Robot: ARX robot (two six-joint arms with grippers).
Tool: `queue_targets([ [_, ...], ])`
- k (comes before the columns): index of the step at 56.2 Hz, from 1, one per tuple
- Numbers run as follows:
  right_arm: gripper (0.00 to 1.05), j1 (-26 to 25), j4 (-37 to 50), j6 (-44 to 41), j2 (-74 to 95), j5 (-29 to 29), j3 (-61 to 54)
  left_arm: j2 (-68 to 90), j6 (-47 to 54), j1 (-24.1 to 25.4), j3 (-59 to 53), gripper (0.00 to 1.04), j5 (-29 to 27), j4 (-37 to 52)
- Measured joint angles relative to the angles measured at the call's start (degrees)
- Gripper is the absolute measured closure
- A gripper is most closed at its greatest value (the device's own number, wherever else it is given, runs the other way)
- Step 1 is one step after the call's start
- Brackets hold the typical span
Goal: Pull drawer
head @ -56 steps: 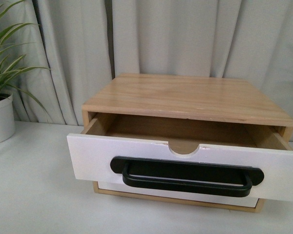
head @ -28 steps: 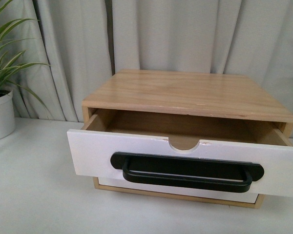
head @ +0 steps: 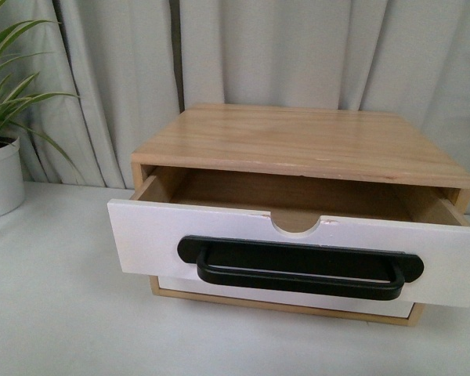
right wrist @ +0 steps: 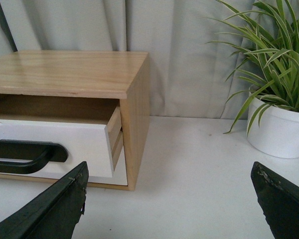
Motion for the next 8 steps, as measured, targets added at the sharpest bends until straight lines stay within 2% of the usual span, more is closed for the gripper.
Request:
queue_targets([
  [8, 0.09, 0.0, 0.0, 0.0, 0.0, 0.0, 0.0, 0.0, 0.0, 0.0, 0.0, 0.06, 0.0, 0.0],
])
